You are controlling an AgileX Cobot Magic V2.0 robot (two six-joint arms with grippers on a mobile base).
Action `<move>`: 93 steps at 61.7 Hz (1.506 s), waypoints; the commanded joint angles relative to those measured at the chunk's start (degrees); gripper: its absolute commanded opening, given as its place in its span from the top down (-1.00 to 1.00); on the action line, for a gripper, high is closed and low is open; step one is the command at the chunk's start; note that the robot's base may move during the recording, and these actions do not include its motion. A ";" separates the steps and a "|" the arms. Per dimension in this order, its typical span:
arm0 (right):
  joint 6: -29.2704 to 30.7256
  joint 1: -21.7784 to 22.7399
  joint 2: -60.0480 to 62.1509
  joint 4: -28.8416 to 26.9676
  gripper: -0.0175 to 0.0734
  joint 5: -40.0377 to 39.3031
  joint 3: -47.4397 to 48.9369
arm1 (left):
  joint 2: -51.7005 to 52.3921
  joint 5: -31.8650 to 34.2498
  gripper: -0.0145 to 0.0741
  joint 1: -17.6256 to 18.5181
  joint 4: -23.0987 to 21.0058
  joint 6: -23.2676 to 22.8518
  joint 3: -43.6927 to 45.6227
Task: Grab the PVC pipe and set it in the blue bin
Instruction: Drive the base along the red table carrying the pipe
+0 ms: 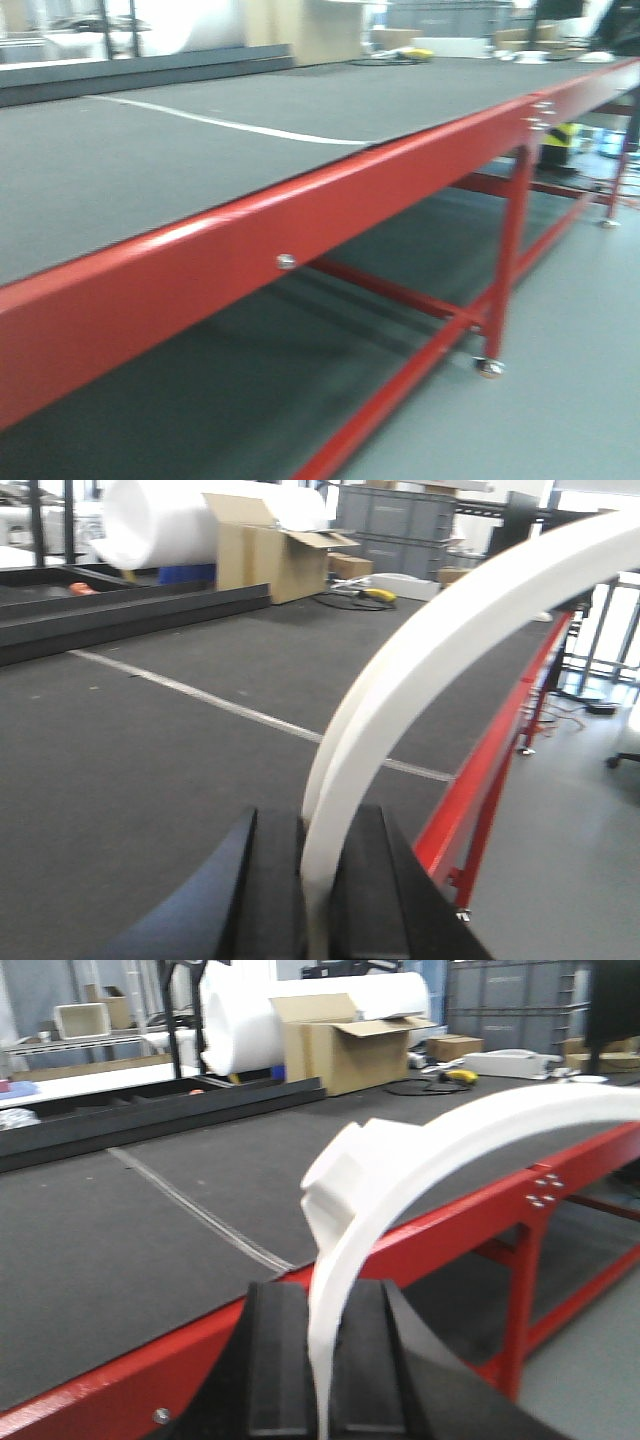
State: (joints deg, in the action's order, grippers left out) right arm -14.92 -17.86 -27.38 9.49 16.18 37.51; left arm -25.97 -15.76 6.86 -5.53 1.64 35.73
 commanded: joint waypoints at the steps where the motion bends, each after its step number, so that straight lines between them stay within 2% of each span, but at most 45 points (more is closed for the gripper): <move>1: 0.08 -0.09 0.24 0.65 0.98 -1.61 -0.05 | 0.33 1.83 0.92 0.18 -0.41 -0.32 -0.02; 93: 0.08 -0.09 0.24 0.65 0.98 -1.61 -0.05 | 0.33 1.83 0.92 0.18 -0.41 -0.32 -0.02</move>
State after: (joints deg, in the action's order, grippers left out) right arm -14.92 -17.86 -27.38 9.49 15.97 37.51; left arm -25.97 -15.54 6.86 -5.53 1.64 35.73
